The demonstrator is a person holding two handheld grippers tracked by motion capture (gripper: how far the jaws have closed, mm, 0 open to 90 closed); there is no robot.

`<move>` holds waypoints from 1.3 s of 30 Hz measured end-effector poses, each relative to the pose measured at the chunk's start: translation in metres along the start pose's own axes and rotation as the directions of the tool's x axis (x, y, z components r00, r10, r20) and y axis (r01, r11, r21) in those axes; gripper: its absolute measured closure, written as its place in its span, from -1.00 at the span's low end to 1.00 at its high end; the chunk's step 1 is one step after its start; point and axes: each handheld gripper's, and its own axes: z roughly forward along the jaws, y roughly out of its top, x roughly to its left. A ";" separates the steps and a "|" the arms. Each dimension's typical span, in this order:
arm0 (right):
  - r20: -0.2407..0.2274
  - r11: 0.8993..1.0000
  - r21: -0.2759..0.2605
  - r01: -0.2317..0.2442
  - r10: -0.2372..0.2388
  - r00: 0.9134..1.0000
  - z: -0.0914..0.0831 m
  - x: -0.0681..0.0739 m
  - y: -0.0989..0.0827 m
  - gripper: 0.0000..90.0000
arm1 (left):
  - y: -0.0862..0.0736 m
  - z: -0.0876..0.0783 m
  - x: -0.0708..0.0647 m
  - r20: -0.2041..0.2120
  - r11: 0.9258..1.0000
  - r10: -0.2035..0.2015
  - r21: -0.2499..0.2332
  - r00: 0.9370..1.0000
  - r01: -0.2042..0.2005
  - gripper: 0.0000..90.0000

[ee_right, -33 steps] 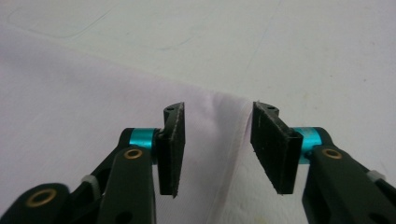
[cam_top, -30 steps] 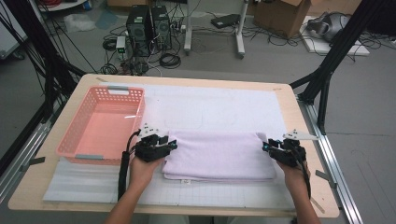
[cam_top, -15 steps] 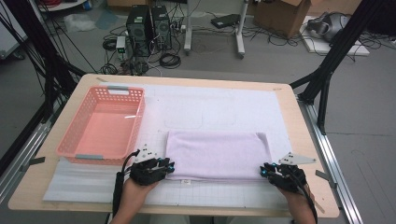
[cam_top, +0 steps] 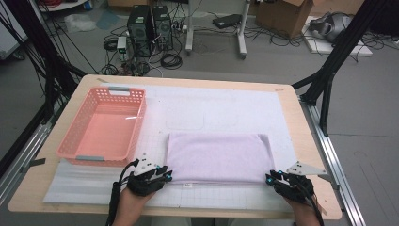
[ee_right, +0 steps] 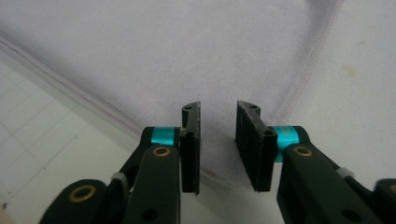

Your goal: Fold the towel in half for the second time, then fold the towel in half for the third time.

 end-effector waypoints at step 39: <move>0.093 0.981 -0.194 0.021 -0.003 0.996 -0.036 0.007 -0.003 -0.55 | 0.003 -0.021 0.004 -0.025 0.976 -0.057 -0.212 0.998 0.051 -0.53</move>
